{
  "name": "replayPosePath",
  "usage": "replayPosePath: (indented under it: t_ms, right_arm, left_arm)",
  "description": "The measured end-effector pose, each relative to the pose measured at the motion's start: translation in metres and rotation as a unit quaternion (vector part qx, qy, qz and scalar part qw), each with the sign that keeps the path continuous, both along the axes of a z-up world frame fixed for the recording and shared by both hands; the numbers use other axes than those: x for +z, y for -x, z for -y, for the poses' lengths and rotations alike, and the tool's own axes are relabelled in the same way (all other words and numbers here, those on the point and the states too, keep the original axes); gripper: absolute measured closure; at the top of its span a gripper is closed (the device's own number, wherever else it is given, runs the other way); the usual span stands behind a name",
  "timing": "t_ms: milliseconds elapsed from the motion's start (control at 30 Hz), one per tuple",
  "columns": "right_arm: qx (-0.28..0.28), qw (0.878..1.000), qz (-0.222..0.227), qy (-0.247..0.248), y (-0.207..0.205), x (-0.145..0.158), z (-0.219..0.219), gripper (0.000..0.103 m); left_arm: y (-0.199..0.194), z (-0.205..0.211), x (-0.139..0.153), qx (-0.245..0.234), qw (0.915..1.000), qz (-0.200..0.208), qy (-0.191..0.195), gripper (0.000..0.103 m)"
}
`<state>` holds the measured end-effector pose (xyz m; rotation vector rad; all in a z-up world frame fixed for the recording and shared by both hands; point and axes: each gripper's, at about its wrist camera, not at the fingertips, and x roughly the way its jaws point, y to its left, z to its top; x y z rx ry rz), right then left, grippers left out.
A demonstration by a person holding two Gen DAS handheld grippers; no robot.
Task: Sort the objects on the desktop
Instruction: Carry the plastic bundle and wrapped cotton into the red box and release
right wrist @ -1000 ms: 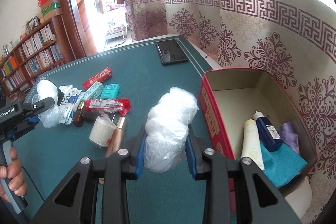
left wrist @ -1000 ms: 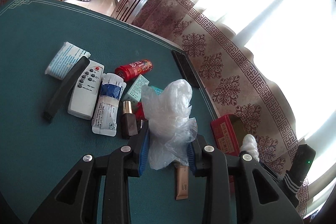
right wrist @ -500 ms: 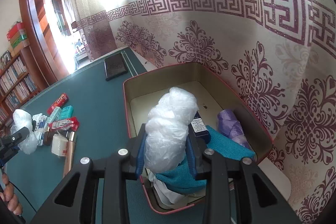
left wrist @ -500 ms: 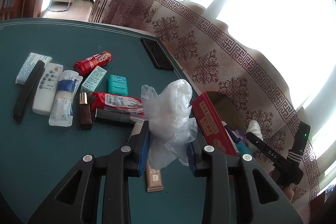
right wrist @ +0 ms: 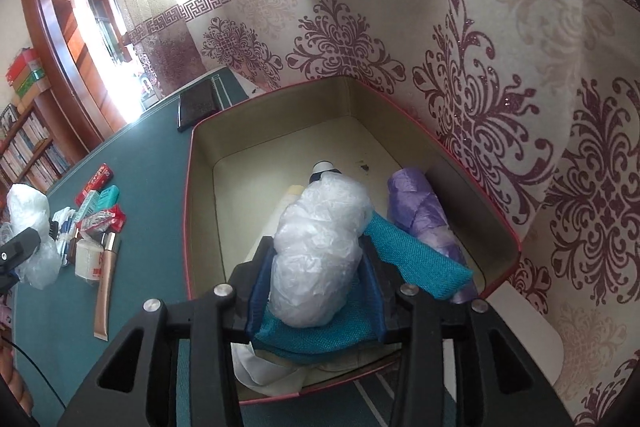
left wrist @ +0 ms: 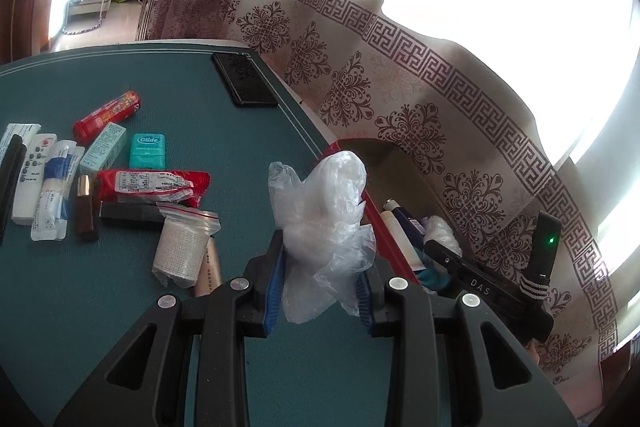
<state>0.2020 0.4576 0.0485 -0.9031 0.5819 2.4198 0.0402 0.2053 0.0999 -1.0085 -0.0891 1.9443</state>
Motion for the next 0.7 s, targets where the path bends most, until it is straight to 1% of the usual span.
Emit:
replayPosePath:
  t_ms: [33, 233, 433, 600, 667, 700]
  right_arm:
    - [-0.002, 1.0, -0.007, 0.001, -0.003, 0.001, -0.002, 0.046]
    - [-0.012, 1.0, -0.025, 0.006, -0.021, 0.002, -0.014, 0.045]
    - [-0.02, 0.999, -0.031, -0.009, -0.036, 0.0, -0.018, 0.045]
    - [-0.017, 0.999, -0.04, -0.007, -0.045, -0.001, -0.019, 0.045]
    - [-0.017, 0.999, -0.042, -0.009, -0.048, 0.0, -0.019, 0.045]
    - [-0.017, 0.999, -0.043, -0.009, -0.049, 0.0, -0.02, 0.045]
  left_arm:
    - [-0.004, -0.009, 0.002, -0.007, 1.0, -0.003, 0.003, 0.07]
    - [-0.027, -0.061, 0.009, -0.052, 0.9984, -0.015, 0.017, 0.069]
    - [-0.042, -0.113, 0.009, -0.085, 0.9959, -0.012, 0.029, 0.069]
    - [-0.049, -0.148, 0.006, -0.097, 0.9943, -0.011, 0.042, 0.069]
    - [-0.051, -0.159, 0.003, -0.092, 0.9943, -0.011, 0.052, 0.067]
    - [-0.051, -0.163, 0.0, -0.09, 0.9942, -0.01, 0.058, 0.064]
